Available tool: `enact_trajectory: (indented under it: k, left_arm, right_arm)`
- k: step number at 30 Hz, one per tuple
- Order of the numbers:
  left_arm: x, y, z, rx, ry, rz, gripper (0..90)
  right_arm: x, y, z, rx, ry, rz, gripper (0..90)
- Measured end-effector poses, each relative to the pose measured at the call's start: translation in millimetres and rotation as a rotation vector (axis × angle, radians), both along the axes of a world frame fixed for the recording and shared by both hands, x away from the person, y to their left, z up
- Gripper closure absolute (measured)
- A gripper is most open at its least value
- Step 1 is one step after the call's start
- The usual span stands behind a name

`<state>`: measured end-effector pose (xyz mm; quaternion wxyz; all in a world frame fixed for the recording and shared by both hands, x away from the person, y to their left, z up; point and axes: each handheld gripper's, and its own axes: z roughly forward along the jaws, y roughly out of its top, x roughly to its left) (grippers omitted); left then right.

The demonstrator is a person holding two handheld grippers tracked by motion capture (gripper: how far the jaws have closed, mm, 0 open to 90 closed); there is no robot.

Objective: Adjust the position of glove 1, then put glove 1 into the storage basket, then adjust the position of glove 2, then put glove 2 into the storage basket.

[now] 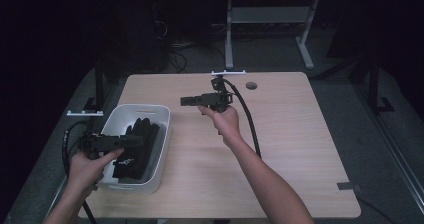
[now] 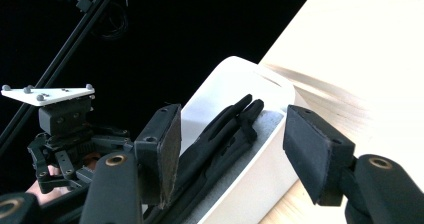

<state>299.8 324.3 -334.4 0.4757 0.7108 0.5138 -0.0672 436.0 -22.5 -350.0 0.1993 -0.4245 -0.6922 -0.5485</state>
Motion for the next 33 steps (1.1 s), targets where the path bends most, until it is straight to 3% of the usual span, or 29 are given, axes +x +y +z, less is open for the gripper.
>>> enact_trajectory:
  k: [18, 33]
  left_arm:
    - [5.9, -16.3, 3.1, 0.002, -0.006, -0.026, 31.5]
    - [11.8, -38.9, 4.6, 0.015, -0.006, -0.07, 30.9]
  right_arm:
    - [-2.3, -25.5, -2.0, -0.005, 0.002, -0.033, 38.4]
    - [-4.6, -54.2, -8.7, -0.008, 0.011, -0.074, 38.4]
